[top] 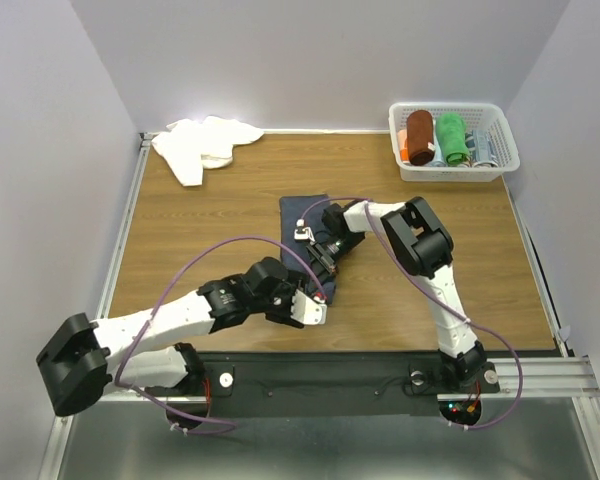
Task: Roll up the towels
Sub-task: Roll the towel
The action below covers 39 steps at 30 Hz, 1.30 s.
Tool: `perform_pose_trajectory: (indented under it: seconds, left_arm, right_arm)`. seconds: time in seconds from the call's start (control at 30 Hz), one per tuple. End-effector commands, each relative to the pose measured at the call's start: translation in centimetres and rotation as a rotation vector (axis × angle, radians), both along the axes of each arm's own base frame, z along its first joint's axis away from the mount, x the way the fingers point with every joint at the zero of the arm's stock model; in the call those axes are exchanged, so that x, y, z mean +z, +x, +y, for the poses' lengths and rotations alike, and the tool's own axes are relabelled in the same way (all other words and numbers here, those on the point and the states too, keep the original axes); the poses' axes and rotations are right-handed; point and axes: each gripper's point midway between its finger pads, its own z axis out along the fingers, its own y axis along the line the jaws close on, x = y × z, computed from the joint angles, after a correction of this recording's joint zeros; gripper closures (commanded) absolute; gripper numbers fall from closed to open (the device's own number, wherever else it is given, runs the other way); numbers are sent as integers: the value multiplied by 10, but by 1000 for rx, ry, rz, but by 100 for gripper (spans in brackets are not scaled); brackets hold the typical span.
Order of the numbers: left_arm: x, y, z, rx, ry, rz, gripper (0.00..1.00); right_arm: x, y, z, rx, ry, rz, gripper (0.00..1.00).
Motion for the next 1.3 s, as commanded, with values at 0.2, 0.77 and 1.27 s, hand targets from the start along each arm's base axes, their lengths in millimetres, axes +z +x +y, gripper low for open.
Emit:
perform_pose_trajectory:
  seconds: [0.2, 0.77, 1.27]
  left_arm:
    - [-20, 22, -24, -14, -5, -122, 23]
    - [-77, 2, -15, -27, 178, 85, 75]
    - [-81, -27, 1, -28, 234, 384, 100]
  right_arm:
    - [-14, 0, -9, 58, 6, 58, 95]
    - [-4, 8, -10, 39, 18, 103, 72]
    - [58, 127, -40, -246, -107, -303, 33]
